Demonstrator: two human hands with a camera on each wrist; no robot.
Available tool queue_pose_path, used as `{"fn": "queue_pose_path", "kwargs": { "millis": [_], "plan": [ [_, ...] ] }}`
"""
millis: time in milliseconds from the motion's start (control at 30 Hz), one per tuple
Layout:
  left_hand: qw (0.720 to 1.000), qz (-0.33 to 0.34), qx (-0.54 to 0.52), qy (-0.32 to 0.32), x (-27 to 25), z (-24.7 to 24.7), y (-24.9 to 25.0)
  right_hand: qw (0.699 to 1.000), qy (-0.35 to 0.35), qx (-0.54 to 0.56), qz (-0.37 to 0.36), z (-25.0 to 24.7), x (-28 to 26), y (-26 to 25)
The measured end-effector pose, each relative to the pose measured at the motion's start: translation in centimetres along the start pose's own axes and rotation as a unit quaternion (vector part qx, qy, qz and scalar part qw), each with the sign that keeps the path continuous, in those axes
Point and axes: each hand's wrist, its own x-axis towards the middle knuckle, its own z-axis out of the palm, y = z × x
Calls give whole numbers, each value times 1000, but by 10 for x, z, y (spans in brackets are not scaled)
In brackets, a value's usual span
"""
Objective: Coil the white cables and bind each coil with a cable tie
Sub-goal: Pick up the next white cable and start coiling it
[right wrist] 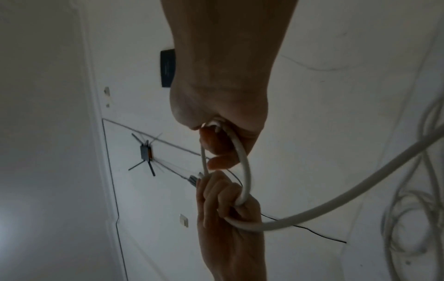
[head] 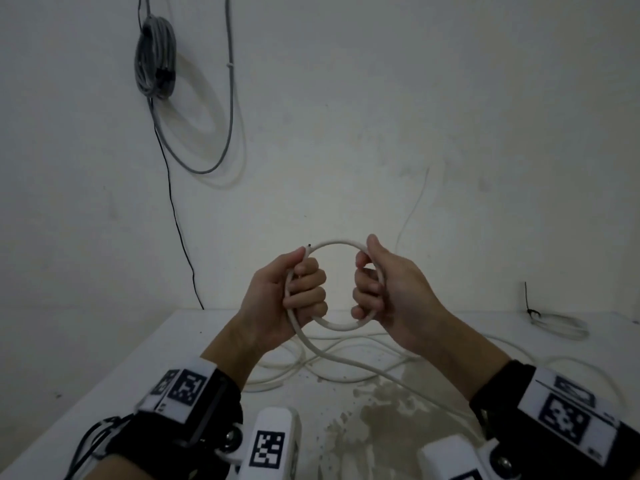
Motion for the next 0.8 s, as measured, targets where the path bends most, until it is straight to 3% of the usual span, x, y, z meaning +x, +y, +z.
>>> {"fn": "queue_pose_path", "kwargs": {
  "millis": [100,233,433,600,800],
  "plan": [
    [998,-37,43,3,-1,2,3,997,-15,-69,13,-6,5,-9],
    [995,-51,89,13,-2,6,4,990,-40,-133,-29,-11,9,-13],
    [992,-15,119,30,-1,13,4,998,-10,-28,-56,-13,10,-9],
    [980,9,181,86,-1,22,4,996,-17,61,-64,-13,8,-4],
    [941,44,318,104,-1,27,7,991,-17,120,-64,-16,6,-2]
  ]
}}
